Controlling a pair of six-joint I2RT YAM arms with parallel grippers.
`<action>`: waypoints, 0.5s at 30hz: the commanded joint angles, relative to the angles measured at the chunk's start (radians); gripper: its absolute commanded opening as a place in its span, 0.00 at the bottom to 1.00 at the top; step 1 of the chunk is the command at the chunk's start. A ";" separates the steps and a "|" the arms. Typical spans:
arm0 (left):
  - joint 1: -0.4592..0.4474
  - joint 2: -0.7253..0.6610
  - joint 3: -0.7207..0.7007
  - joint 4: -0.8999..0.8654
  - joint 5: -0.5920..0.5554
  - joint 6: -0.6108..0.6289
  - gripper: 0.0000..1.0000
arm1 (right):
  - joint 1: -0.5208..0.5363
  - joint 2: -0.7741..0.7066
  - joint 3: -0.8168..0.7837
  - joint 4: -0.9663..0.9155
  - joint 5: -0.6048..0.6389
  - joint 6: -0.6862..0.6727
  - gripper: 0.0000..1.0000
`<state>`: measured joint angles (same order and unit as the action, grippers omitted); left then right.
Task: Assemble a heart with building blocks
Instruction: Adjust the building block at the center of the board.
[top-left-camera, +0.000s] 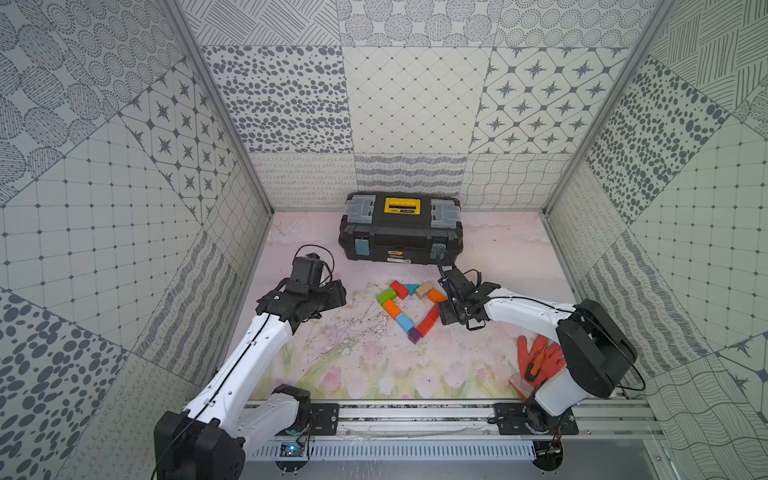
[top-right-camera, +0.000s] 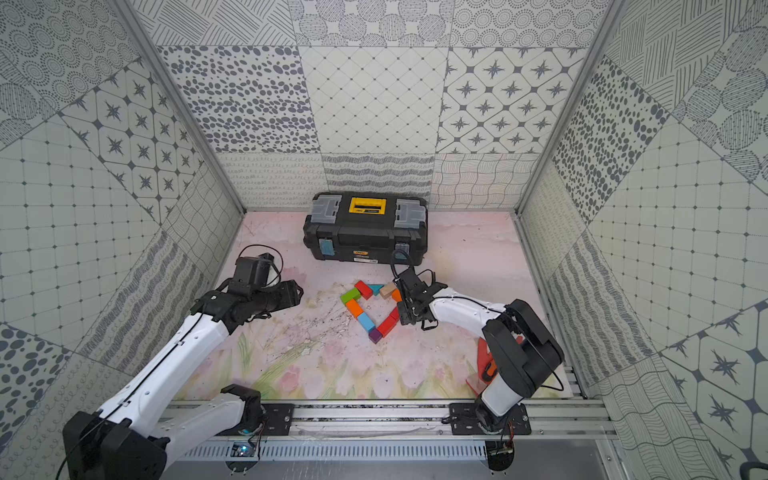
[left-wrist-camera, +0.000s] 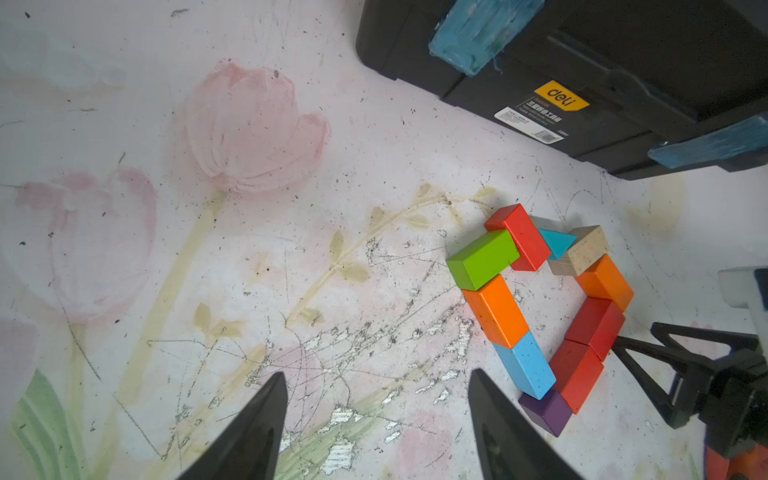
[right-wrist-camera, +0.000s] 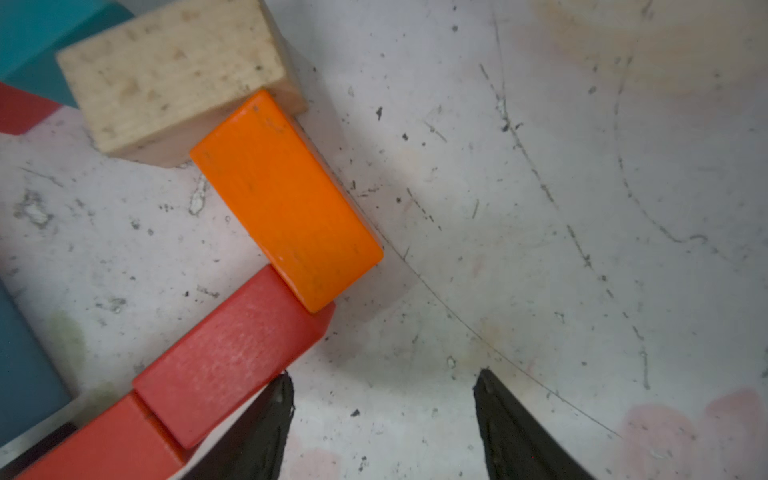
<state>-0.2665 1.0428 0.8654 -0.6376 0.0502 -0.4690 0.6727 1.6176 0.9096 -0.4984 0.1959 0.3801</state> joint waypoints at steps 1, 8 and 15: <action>0.003 0.006 -0.005 0.030 0.022 0.020 0.68 | 0.004 0.030 0.018 0.060 -0.031 0.020 0.71; 0.004 0.009 -0.003 0.032 0.023 0.021 0.68 | 0.004 0.034 0.026 0.044 -0.014 0.018 0.71; 0.004 0.008 -0.002 0.029 0.024 0.023 0.68 | 0.055 -0.030 -0.001 -0.008 0.030 0.052 0.71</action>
<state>-0.2653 1.0504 0.8654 -0.6376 0.0639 -0.4690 0.6960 1.6363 0.9123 -0.4900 0.1974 0.3973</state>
